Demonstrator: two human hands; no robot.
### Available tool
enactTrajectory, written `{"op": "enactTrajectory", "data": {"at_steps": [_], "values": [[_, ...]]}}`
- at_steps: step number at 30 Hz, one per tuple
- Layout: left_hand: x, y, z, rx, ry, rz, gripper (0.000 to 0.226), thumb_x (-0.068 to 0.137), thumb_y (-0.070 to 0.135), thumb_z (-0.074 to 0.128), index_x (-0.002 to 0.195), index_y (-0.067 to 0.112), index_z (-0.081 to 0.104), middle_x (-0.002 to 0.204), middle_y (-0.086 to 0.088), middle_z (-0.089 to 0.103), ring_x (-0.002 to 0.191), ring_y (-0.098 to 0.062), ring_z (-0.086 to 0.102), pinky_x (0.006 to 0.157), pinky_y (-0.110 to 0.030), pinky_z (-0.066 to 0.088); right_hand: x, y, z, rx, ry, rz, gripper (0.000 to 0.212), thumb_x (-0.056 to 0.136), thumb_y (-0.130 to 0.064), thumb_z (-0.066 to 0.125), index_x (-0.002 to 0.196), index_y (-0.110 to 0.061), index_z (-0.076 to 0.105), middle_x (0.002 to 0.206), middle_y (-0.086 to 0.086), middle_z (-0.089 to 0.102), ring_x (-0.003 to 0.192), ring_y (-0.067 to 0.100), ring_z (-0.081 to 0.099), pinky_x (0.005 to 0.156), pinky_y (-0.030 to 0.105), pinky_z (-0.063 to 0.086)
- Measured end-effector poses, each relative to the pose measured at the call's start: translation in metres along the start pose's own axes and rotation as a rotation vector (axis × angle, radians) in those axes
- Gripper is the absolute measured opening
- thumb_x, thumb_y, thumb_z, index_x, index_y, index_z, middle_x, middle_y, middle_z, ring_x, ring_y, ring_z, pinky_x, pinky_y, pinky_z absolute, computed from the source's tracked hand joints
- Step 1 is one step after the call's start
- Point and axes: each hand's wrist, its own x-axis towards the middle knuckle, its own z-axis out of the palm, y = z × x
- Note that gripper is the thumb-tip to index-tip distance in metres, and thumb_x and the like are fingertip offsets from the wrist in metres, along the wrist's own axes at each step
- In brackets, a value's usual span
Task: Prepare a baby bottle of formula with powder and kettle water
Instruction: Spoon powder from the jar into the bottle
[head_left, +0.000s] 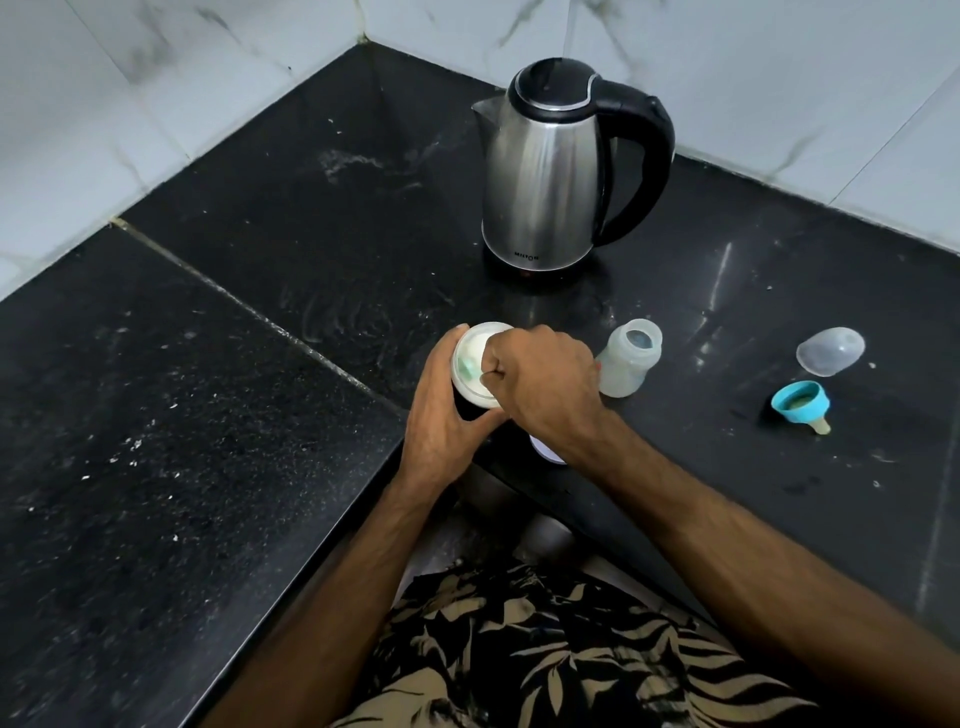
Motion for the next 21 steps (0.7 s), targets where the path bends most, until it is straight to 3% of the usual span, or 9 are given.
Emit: {"op": "enactTrajectory", "data": {"at_steps": [3,10,14,21], "values": [[0.0,0.002,0.0,0.005,0.002,0.006,0.092,0.073,0.023,0.089,0.148,0.016,0.036,0.147,0.004,0.049,0.136,-0.015,0.048,0.109,-0.046,0.043,0.001,0.001,0.0,0.098,-0.024,0.045,0.02,0.093,-0.03,0.059,0.105,-0.023,0.073,0.104,0.0,0.072,0.092,0.022,0.067,0.075,0.031,0.048],[0.002,0.002,0.0,0.014,0.0,0.016,0.093,0.07,0.024,0.091,0.147,0.014,0.038,0.144,0.001,0.052,0.134,-0.02,0.049,0.108,-0.047,0.043,0.002,0.015,-0.004,0.445,-0.007,0.127,0.004,0.077,-0.022,0.075,0.072,-0.023,0.076,0.079,-0.007,0.075,0.079,0.012,0.07,0.077,0.035,0.058],[0.001,0.005,-0.001,0.025,0.03,0.012,0.097,0.068,0.024,0.092,0.147,0.016,0.037,0.146,0.005,0.049,0.136,-0.015,0.046,0.109,-0.043,0.042,0.002,0.026,-0.013,0.555,0.062,0.138,0.006,0.074,-0.019,0.078,0.07,-0.02,0.074,0.071,-0.01,0.072,0.072,0.008,0.069,0.076,0.038,0.059],[0.004,0.006,-0.001,0.032,0.04,0.018,0.096,0.067,0.022,0.092,0.147,0.013,0.038,0.147,0.003,0.048,0.137,-0.012,0.044,0.112,-0.042,0.039,0.006,0.035,-0.024,0.539,0.129,0.116,0.006,0.077,-0.019,0.077,0.072,-0.019,0.074,0.07,-0.01,0.072,0.072,0.009,0.069,0.077,0.038,0.059]]}}
